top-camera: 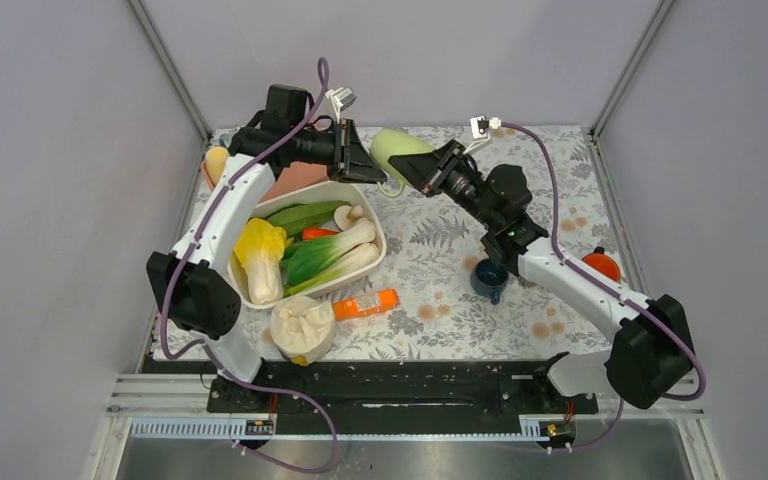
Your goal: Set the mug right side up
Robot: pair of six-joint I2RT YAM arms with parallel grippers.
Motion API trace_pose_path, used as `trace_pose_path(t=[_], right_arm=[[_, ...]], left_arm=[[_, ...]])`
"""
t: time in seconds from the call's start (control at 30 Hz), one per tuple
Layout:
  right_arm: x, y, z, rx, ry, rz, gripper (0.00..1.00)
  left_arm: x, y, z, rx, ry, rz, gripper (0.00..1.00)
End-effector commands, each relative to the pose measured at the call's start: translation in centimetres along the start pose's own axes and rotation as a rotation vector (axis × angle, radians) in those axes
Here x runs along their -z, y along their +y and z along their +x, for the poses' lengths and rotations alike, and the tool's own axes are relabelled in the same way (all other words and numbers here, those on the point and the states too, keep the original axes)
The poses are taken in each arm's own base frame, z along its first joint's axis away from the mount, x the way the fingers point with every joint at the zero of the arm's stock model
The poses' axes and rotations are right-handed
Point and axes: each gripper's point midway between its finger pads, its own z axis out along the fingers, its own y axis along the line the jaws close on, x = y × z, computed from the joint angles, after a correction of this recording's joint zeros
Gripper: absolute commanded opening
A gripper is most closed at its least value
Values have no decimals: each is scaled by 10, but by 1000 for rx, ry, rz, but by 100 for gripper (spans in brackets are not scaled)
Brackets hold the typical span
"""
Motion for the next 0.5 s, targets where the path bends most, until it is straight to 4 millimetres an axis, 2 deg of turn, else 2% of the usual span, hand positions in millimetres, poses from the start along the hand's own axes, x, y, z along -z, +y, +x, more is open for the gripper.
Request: trace_pose_path(t=[0.0, 0.07, 0.1, 0.13, 0.17, 0.33, 0.4, 0.47], right_arm=[[11, 9, -54, 127, -156, 106, 0], [23, -2, -58, 204, -135, 178, 0], [30, -10, -59, 241, -111, 226, 0], [37, -18, -61, 281, -83, 273, 0], [45, -25, -63, 323, -51, 319, 0], [96, -65, -60, 540, 170, 591, 0], [115, -74, -47, 578, 318, 658, 0], [135, -76, -23, 575, 499, 669, 0]], left_arm=[[2, -23, 6, -199, 11, 68, 8], [3, -10, 2, -234, -1, -11, 53], [5, -3, -1, -260, -10, -60, 79], [8, 5, -6, -291, -26, -116, 96], [13, 12, -10, -322, -44, -168, 99], [46, 31, -30, -511, -136, -378, 99], [59, 40, -34, -581, -151, -458, 99], [70, 50, -34, -628, -151, -518, 99]])
